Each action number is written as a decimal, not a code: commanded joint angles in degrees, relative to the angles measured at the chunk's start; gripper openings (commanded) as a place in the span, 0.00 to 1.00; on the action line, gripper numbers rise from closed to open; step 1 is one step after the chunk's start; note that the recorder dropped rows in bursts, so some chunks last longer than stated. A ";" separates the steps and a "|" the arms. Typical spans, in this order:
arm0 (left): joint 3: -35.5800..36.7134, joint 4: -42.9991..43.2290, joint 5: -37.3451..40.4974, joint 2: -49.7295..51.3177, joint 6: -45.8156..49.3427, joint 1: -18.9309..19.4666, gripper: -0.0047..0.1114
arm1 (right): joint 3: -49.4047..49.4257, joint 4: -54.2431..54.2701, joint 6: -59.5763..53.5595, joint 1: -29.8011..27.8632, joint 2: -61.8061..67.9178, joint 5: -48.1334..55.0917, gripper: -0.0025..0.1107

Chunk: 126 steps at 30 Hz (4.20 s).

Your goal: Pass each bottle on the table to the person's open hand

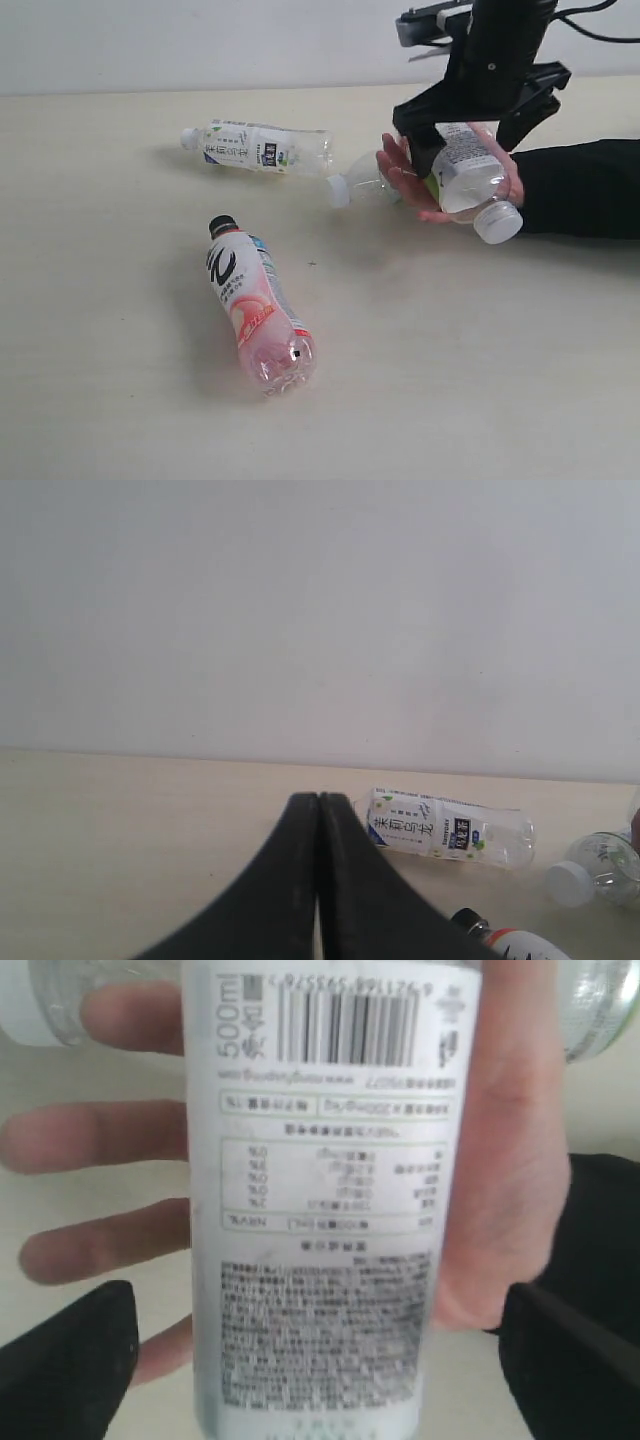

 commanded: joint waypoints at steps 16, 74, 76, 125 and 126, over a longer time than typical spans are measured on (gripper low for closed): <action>-0.08 -0.22 -0.04 -0.32 -0.13 0.15 0.04 | 37.47 2.05 -7.72 -0.22 -62.35 -16.53 0.05; -0.08 -0.22 -0.04 -0.32 -0.13 0.15 0.04 | 64.10 -0.98 -5.47 -0.22 -111.23 -29.43 0.05; -0.08 -0.22 -0.04 -0.32 -0.13 0.15 0.04 | 64.10 -0.98 -5.47 -0.22 -111.23 -29.43 0.05; -0.08 -0.22 -0.04 -0.32 -0.13 0.15 0.04 | 64.10 -0.98 -5.47 -0.22 -111.23 -28.97 0.05; -0.08 -0.22 -0.04 -0.32 -0.13 0.15 0.04 | 64.10 -0.98 -5.47 -0.22 -111.23 -28.97 0.05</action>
